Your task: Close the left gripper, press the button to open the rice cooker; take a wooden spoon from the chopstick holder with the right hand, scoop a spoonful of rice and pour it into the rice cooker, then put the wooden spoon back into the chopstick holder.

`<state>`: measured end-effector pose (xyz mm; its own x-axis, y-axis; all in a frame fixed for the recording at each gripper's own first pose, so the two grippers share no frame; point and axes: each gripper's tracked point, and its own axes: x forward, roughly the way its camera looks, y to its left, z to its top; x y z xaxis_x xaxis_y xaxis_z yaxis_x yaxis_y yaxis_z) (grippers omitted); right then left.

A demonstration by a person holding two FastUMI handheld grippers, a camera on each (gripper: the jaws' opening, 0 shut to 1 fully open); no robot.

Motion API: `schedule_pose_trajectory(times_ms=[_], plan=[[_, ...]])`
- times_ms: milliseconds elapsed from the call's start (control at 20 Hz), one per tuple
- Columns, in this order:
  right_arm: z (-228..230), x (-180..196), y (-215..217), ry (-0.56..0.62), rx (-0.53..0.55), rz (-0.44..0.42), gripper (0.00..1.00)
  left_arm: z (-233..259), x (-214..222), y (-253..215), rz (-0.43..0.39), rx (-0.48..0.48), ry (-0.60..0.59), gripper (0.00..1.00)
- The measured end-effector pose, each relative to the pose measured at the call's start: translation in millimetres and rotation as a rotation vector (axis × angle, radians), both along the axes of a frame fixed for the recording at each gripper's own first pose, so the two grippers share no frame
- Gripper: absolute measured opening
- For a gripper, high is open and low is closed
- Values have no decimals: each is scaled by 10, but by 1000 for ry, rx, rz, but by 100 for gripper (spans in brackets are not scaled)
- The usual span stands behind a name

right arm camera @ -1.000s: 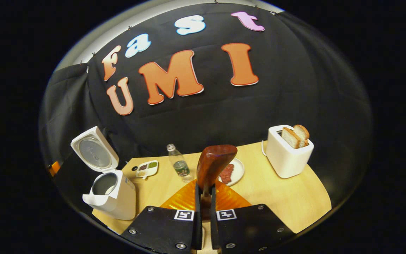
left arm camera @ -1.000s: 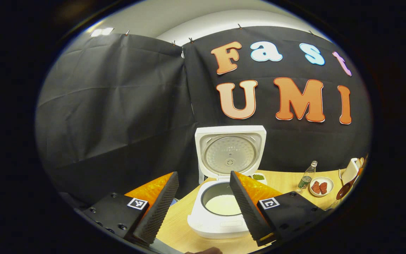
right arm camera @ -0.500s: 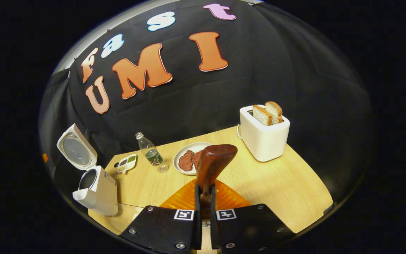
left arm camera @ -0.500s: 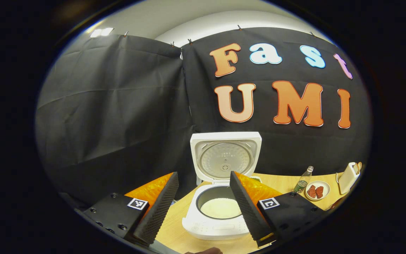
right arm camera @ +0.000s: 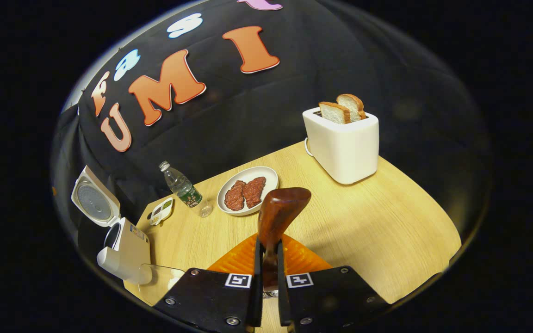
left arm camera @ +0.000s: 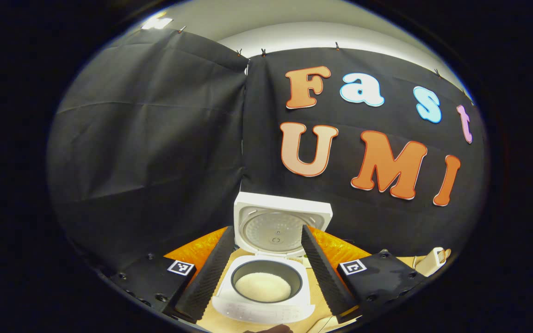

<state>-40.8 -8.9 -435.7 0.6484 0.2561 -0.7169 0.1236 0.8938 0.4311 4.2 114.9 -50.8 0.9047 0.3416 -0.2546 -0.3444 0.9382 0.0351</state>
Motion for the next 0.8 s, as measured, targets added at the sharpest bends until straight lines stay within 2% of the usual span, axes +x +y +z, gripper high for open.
schedule_pose_trajectory(times_ms=[200, 300, 400, 450, 550, 600, 650, 800], plan=[[-14, -22, -52, 34, 0, -23, 18, 153, 488, 73, -32, -12, 15, 98], [94, -182, -120, 69, -37, -31, 28, 100, 730, 165, -31, 6, 52, 98], [167, -246, -191, 85, -65, -42, 37, 23, 1008, 190, -47, -23, 85, 98], [229, -298, -228, 85, -80, -42, 45, -43, 1147, 256, -41, -28, 111, 98], [372, -367, -343, 78, -126, -54, 53, -163, 1338, 371, -16, -36, 149, 98], [474, -416, -398, 70, -145, -62, 46, -196, 1436, 385, -23, -35, 161, 98], [581, -456, -443, 55, -159, -71, 60, -209, 1558, 415, -26, -18, 165, 98], [863, -558, -551, 21, -192, -106, 72, -403, 1914, 493, -46, 8, 224, 98]])
